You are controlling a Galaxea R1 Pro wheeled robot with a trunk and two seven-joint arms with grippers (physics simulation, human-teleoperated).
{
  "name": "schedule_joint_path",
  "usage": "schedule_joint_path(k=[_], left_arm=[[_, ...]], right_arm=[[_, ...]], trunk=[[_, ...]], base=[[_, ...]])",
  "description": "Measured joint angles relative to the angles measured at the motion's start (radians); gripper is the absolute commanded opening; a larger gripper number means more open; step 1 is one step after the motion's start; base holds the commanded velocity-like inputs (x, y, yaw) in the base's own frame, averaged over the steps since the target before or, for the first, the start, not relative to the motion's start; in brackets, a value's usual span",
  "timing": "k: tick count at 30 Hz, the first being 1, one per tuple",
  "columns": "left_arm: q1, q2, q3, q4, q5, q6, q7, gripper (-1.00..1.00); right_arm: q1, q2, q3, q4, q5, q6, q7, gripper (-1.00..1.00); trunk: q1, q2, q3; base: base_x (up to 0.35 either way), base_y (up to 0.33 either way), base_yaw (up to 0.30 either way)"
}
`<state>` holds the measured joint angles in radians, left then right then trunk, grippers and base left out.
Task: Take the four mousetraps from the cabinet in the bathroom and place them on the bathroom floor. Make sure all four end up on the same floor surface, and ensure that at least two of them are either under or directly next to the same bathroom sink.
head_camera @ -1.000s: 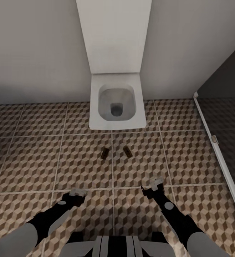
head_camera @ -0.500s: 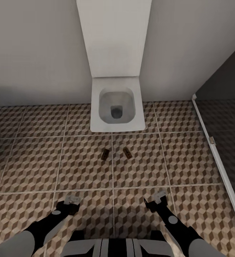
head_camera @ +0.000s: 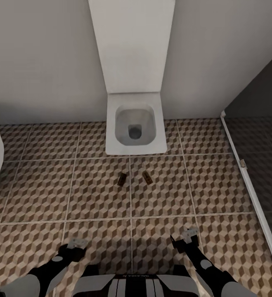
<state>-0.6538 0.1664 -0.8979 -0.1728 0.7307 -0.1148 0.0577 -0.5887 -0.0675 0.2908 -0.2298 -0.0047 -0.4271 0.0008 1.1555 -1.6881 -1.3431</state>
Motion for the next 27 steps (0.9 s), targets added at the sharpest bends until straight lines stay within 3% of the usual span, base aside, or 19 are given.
schedule_joint_path(k=[9, 27], left_arm=[[0.0, -0.034, 0.0, 0.096, 0.002, -0.087, -0.004, 1.0], [0.002, -0.05, 0.0, 0.151, 0.002, -0.101, -0.005, 1.0]], right_arm=[[0.0, 0.0, -0.001, 0.006, -0.006, -0.002, -0.002, 1.0], [0.0, -0.001, -0.001, 0.014, -0.006, -0.003, -0.004, 1.0]], trunk=[[-0.035, 0.063, 0.028], [-0.104, 0.189, 0.103]], base=[[0.0, 0.0, 0.0], [0.0, 0.0, 0.0]])
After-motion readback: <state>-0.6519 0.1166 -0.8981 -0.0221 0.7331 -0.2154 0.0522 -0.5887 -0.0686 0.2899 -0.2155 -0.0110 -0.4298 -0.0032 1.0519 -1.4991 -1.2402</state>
